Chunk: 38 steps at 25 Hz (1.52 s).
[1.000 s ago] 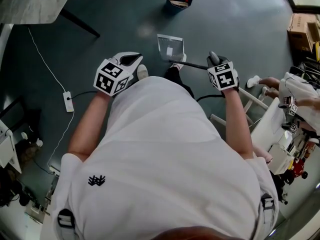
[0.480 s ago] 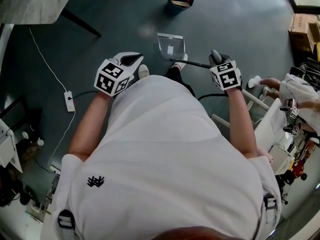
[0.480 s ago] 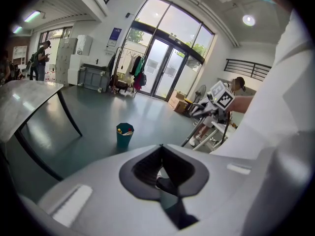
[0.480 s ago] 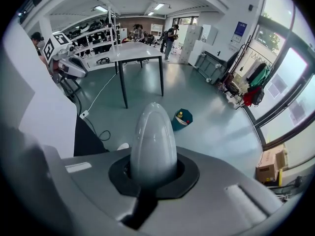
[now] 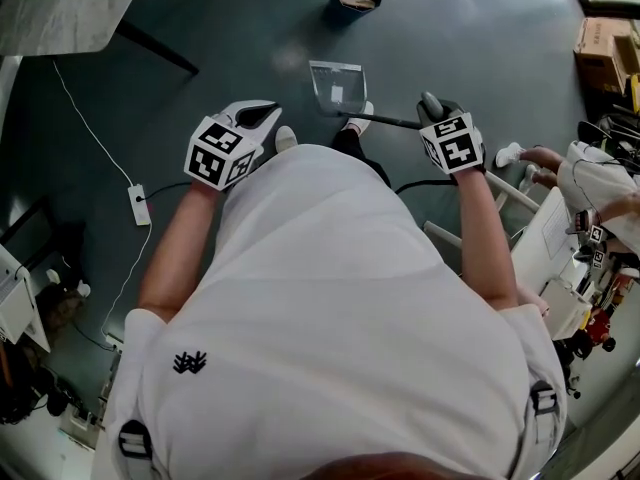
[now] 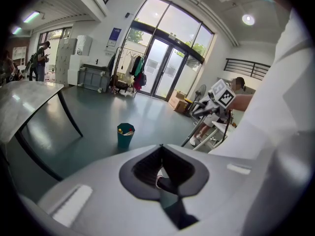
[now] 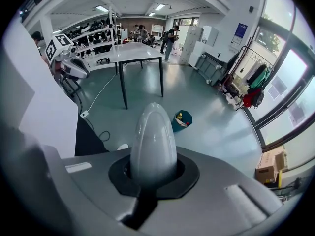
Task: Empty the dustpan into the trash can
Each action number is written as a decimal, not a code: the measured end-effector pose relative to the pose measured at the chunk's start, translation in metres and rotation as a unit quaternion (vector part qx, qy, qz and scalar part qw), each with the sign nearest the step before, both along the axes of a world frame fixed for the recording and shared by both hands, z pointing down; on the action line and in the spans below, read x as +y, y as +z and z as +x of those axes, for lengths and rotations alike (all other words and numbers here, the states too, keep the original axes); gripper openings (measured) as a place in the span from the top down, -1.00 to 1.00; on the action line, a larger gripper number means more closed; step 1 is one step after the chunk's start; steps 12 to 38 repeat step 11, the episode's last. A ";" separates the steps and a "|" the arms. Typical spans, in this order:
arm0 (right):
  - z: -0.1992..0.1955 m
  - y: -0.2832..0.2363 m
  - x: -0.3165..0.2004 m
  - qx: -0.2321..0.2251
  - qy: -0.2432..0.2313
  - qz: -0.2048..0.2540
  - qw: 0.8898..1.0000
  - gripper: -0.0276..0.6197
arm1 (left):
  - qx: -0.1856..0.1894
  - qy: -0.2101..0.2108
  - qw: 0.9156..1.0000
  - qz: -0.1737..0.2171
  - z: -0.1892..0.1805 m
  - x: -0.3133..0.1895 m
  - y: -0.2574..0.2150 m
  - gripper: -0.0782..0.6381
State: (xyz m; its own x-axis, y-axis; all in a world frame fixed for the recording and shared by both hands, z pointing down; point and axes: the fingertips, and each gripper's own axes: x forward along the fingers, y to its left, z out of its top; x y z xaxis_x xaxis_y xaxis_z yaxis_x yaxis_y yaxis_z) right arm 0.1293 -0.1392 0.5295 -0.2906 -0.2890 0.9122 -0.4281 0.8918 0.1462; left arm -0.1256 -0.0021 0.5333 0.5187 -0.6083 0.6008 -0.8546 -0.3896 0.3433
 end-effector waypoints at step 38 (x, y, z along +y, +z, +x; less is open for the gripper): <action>-0.009 0.001 -0.010 0.000 -0.003 0.007 1.000 0.91 | 0.001 -0.009 1.000 -0.003 -0.012 0.000 0.007 0.62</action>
